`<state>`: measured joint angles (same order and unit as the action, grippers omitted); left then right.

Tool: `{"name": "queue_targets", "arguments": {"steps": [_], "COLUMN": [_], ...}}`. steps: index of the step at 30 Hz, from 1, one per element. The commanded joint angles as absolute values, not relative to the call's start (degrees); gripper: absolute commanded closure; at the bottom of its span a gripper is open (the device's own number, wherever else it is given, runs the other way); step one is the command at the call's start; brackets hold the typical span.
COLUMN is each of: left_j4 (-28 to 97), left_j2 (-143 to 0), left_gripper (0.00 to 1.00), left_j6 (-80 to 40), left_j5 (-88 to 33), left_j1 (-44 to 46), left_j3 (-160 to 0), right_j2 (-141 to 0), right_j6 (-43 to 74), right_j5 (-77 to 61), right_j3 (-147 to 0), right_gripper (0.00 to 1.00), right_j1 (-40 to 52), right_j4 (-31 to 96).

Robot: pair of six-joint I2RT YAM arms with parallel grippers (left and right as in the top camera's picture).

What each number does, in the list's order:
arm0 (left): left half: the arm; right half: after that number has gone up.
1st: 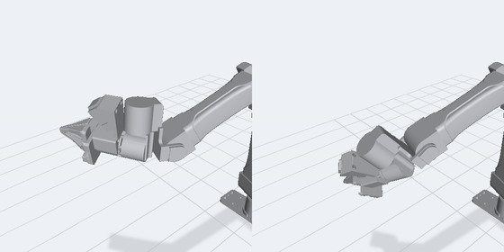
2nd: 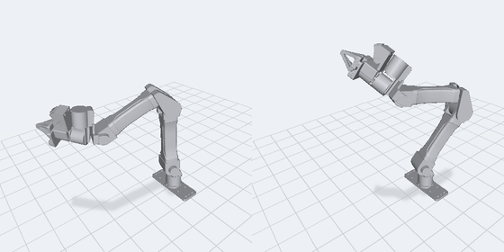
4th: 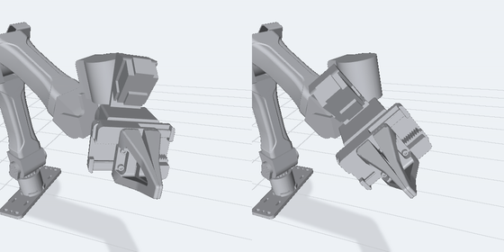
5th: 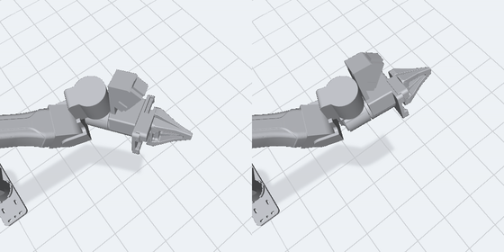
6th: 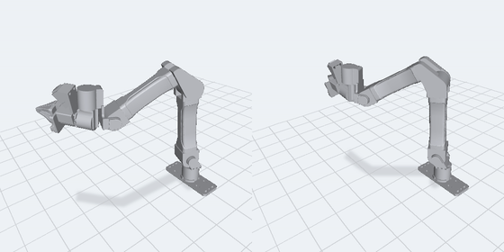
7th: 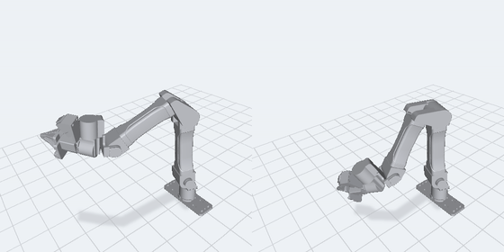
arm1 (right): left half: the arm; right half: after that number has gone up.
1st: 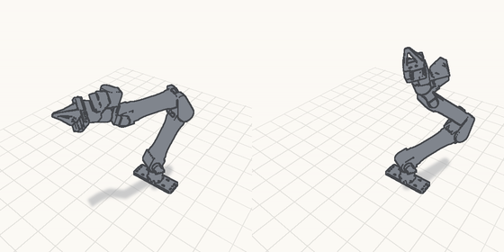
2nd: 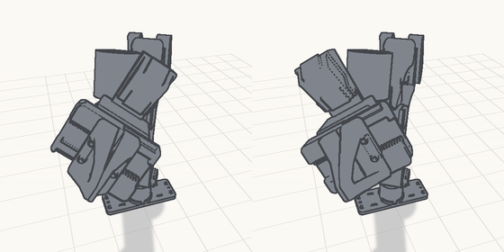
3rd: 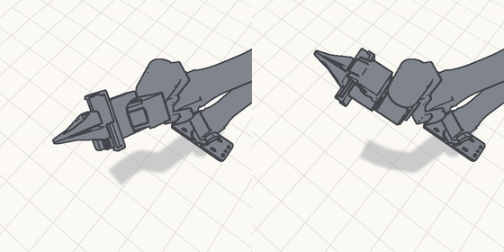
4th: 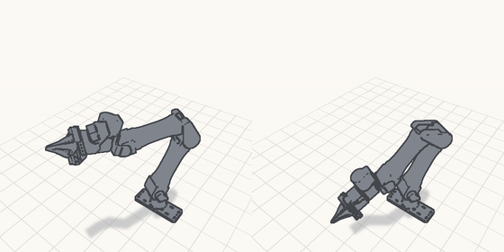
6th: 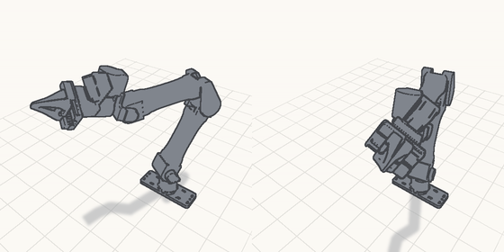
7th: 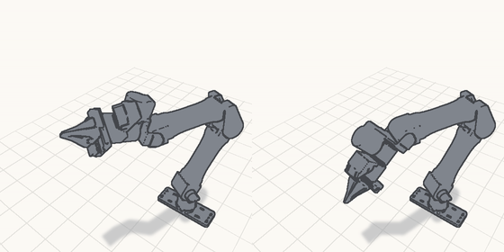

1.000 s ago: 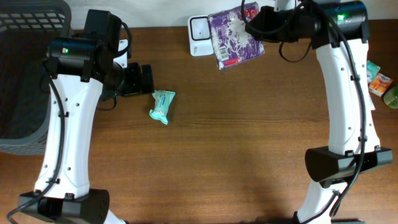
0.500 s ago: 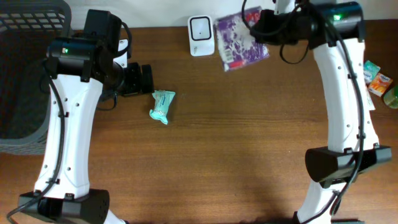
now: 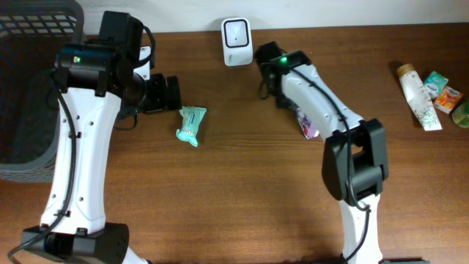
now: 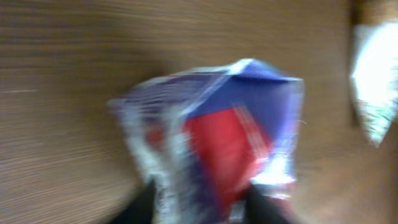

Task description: Scan the item barcode

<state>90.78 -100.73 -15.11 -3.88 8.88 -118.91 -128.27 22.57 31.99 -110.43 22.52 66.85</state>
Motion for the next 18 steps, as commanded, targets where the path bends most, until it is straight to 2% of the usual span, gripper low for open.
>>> {"name": "queue_targets", "arguments": {"steps": [1,2,3,4,6,8,9,13,15,17,18], "left_j4": [90.7,90.7,90.7,90.7,90.7,90.7,90.7,90.7,90.7,90.7,90.7], "left_j2": [-100.6,-100.6,-100.6,-100.6,-100.6,-100.6,-100.6,-100.6,-100.6,-100.6,-100.6], "left_gripper": [0.01,0.01,0.01,0.01,0.01,0.01,0.01,0.01,0.01,0.01,0.01], "left_j6": [-14.2,-14.2,-14.2,-14.2,-14.2,-14.2,-14.2,-14.2,-14.2,-14.2,-14.2], "left_j5": [-3.6,-3.6,-3.7,-3.7,-3.7,-3.6,-3.6,-3.6,-3.6,-3.6,-3.6], "left_j1": [9.1,9.1,9.1,9.1,9.1,9.1,9.1,9.1,9.1,9.1,9.1], "left_j3": [-119.1,-119.1,-119.1,-119.1,-119.1,-119.1,-119.1,-119.1,-119.1,-119.1,-119.1], "right_j2": [-129.0,-129.0,-128.9,-128.9,-128.9,-128.9,-128.9,-129.0,-129.0,-129.0,-129.0], "right_j6": [23.0,23.0,23.0,23.0,22.8,19.8,16.2,5.6,3.2,3.2,3.2], "right_j5": [19.3,16.5,13.9,12.6,12.6,11.7,6.2,-22.9,-31.3,-34.9,-34.9], "right_j3": [-112.0,-114.1,-117.1,-122.9,-132.0,-136.9,-137.4,-126.6,-116.6,-109.1,-106.7], "right_gripper": [0.38,0.28,0.22,0.21,0.14,0.12,0.10,0.09,0.14,0.17,0.21], "right_j1": [27.3,27.6,27.6,26.9,24.7,21.6,17.1,4.0,0.1,-0.8,-0.8], "right_j4": [65.1,65.2,66.0,69.4,75.8,80.3,83.5,84.5,77.8,70.5,68.3]}}
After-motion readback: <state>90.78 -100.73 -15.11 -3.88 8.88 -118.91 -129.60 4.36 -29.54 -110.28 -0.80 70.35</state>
